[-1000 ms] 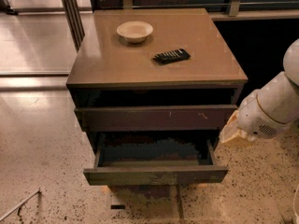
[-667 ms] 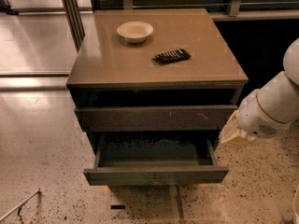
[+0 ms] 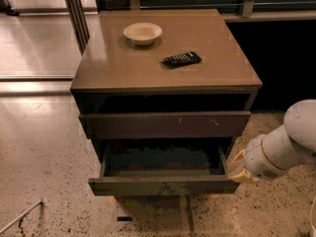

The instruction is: Close middle drawer

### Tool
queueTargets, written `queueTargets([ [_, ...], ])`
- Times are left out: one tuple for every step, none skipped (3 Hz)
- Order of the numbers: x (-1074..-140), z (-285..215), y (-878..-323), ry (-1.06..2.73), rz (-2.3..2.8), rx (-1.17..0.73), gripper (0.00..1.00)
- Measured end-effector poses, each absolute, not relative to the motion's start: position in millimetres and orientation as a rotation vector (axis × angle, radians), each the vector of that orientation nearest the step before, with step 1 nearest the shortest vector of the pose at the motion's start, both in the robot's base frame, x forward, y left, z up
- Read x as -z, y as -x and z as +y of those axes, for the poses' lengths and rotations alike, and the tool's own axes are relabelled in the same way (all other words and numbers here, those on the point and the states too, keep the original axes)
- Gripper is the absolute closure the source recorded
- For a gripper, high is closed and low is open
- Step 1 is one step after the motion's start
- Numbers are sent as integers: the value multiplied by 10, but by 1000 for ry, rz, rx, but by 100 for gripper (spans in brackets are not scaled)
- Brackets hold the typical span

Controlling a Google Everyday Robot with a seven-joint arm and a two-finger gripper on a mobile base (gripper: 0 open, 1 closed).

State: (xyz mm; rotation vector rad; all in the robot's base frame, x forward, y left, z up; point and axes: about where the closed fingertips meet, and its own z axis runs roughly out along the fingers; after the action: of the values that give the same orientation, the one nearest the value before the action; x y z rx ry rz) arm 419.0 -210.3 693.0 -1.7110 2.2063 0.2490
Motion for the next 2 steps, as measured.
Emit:
queueTargets([
  [-6140,-2094,-4156,1676,2198,-368,100],
  [-5425,-2119,-4073,1655,2221,-532,100],
])
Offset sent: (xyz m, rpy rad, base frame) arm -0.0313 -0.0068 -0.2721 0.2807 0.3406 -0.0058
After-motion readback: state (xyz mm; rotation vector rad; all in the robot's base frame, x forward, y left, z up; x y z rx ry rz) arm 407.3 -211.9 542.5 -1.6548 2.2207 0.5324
